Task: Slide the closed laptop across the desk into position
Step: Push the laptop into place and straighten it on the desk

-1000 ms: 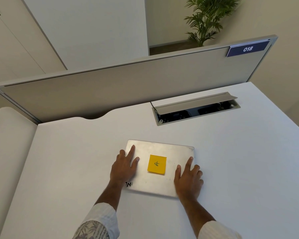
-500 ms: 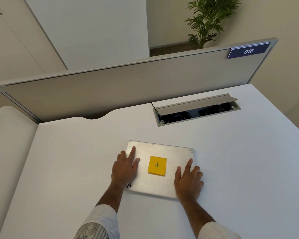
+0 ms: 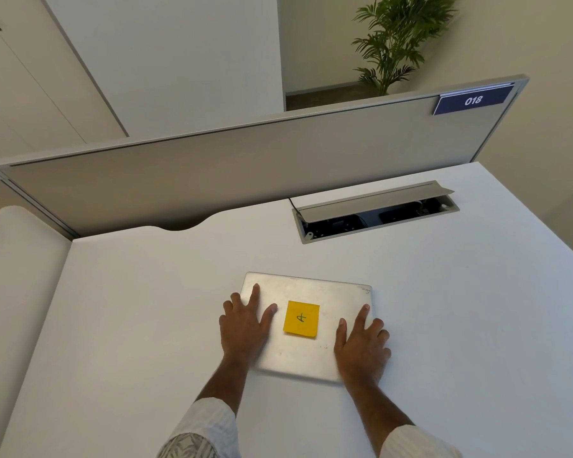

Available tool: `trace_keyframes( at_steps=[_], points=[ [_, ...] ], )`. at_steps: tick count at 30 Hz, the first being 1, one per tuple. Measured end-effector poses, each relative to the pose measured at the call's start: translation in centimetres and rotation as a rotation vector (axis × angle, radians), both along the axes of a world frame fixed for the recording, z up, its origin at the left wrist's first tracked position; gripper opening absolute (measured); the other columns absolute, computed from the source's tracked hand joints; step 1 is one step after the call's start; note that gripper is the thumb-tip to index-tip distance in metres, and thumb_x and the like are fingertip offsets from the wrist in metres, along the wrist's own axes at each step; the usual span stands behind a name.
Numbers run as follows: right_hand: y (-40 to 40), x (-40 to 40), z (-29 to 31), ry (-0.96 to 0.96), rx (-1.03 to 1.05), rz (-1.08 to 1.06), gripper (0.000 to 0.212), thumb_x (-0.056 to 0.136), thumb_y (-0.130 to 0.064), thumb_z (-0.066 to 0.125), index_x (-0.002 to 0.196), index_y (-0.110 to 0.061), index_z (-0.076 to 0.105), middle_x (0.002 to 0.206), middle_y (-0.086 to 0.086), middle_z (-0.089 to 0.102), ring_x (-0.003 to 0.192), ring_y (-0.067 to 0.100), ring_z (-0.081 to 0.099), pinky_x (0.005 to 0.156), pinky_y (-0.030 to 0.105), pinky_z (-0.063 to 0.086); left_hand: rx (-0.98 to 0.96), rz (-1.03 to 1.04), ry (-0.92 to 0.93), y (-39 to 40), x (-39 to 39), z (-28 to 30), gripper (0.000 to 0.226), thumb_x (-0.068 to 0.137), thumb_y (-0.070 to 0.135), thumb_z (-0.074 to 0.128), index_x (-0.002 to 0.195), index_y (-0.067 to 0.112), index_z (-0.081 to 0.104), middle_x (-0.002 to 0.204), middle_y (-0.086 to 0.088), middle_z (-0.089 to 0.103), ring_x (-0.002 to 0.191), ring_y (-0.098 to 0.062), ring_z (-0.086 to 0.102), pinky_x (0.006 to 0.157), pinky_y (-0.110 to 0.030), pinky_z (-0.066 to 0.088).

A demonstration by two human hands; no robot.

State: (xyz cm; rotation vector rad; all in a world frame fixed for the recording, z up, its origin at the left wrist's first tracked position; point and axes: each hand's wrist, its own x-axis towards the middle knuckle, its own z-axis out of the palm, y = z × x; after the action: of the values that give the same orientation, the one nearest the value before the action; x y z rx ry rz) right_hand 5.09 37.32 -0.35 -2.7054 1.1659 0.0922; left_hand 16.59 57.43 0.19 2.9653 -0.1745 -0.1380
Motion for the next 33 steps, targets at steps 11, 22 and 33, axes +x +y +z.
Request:
trace_keyframes(
  at_steps=[11,22,33],
  points=[
    [-0.1,0.4,0.1,-0.056,0.05,-0.026,0.07,0.098,-0.057,0.032,0.151,-0.012,0.034,0.117,0.017,0.05,0.097,0.031,0.054,0.063,0.04,0.053,-0.168,0.234,0.185,-1.1,0.6,1.1,0.104,0.068,0.096,0.041,0.155,0.042,0.025,0.115,-0.007,0.041,0.11,-0.029,0.045,0.09,-0.044,0.045],
    [-0.4,0.1,1.0,-0.177,0.09,-0.061,0.066,0.099,-0.054,0.034,0.151,-0.014,0.028,0.114,0.017,0.046,0.094,0.028,0.055,0.064,0.04,0.057,-0.424,0.205,0.207,-1.4,1.1,3.5,0.108,0.066,0.089,0.059,0.156,0.044,0.023,0.122,-0.007,0.047,0.124,-0.028,0.047,0.096,-0.044,0.051],
    [-2.0,1.3,3.0,-0.212,0.056,0.052,0.065,0.099,-0.051,0.037,0.152,-0.015,0.029,0.115,0.017,0.044,0.095,0.031,0.055,0.063,0.041,0.057,-0.504,0.3,0.175,-1.2,-0.5,5.3,0.106,0.068,0.088,0.059,0.156,0.042,0.02,0.125,-0.006,0.044,0.128,-0.027,0.045,0.095,-0.046,0.049]
  ],
)
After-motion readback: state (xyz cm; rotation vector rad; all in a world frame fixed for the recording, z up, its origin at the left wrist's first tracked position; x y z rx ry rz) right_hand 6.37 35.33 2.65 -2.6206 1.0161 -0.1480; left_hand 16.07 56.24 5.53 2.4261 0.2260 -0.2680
